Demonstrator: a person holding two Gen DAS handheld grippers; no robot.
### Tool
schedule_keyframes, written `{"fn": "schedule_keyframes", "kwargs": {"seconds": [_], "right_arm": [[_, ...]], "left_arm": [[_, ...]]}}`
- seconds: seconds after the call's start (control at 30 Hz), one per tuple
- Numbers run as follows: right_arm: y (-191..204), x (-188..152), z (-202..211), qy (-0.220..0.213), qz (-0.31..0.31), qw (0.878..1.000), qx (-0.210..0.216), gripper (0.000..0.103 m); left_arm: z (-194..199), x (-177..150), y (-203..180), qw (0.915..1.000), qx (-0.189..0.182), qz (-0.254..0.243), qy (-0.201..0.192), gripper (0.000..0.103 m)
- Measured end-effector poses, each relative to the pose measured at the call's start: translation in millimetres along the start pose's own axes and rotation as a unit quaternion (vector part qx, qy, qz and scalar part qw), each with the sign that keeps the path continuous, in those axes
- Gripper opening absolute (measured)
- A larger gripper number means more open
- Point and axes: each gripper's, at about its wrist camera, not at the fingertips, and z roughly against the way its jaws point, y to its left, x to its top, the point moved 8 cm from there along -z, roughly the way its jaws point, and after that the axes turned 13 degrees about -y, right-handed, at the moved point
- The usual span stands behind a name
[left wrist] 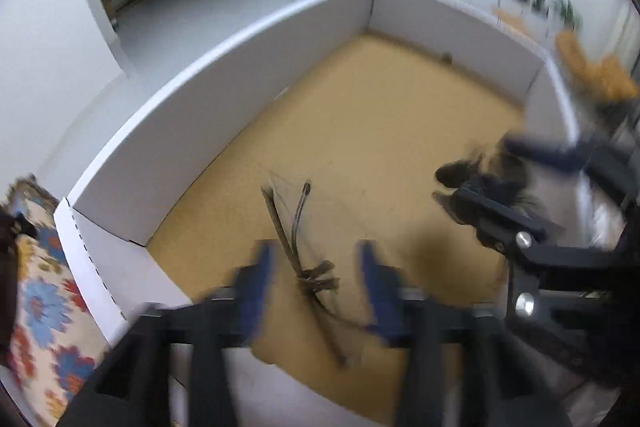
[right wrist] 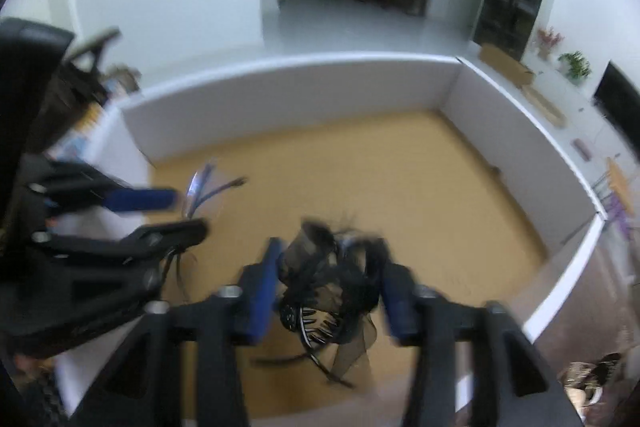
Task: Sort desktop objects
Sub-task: 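Carry the eyeglasses and bow into the cardboard bin and open both tools, then bring both tools back over the table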
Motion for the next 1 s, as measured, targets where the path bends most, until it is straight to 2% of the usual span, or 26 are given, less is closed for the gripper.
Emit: {"fn": "schedule_keyframes", "kwargs": {"seconds": [0.03, 0.07, 0.17, 0.27, 0.33, 0.37, 0.5, 0.67, 0.8, 0.87, 0.93, 1.0], "right_arm": [[-4.0, -3.9, 1.8, 0.000, 0.005, 1.000, -0.002, 0.076], [-10.5, -10.2, -0.2, 0.004, 0.008, 1.000, -0.003, 0.077], [-22.9, -34.6, -11.0, 0.035, 0.007, 0.999, -0.015, 0.077], [-18.2, -40.9, -4.4, 0.020, 0.056, 0.998, -0.027, 0.077], [-19.7, -43.4, -2.6, 0.014, 0.050, 0.999, -0.017, 0.077], [-21.8, -43.4, -0.8, 0.009, 0.041, 0.999, -0.010, 0.077], [-21.7, -53.4, 4.5, 0.004, 0.053, 0.999, -0.008, 0.077], [-25.3, -64.2, 16.5, -0.004, 0.046, 0.999, -0.012, 0.077], [-29.0, -61.0, 34.7, -0.025, 0.017, 1.000, -0.010, 0.077], [-32.4, -51.0, 63.5, -0.062, -0.010, 0.998, -0.015, 0.081], [-38.5, -47.2, 95.7, -0.095, -0.032, 0.995, -0.021, 0.096], [-48.4, -52.0, 139.4, -0.130, -0.048, 0.990, -0.033, 0.103]], "left_arm": [[1.6, -3.6, 2.3, 0.9999, 0.011, -0.012, -0.004, 0.057], [3.3, -3.8, 1.1, 0.9997, 0.014, -0.017, -0.010, 0.065], [2.1, -7.5, -5.6, 0.9985, 0.036, -0.042, -0.005, 0.080], [-5.5, -9.7, -19.6, 0.9934, 0.065, -0.094, 0.002, 0.080], [-2.7, -6.8, -23.0, 0.9882, 0.095, -0.119, -0.016, 0.080], [-2.5, -7.7, -23.9, 0.9887, 0.095, -0.115, -0.015, 0.080], [4.7, -10.2, -22.8, 0.9948, 0.073, -0.066, -0.026, 0.079], [14.4, -16.9, -27.0, 0.9959, 0.058, -0.057, -0.040, 0.079], [28.7, -18.8, -15.4, 0.9973, 0.024, -0.012, -0.069, 0.080], [46.8, -18.8, -16.1, 0.9957, 0.021, 0.011, -0.090, 0.080], [80.3, -16.5, -24.5, 0.9903, 0.004, 0.032, -0.135, 0.080], [112.2, -14.7, -39.5, 0.9838, -0.020, 0.035, -0.175, 0.082]]}}
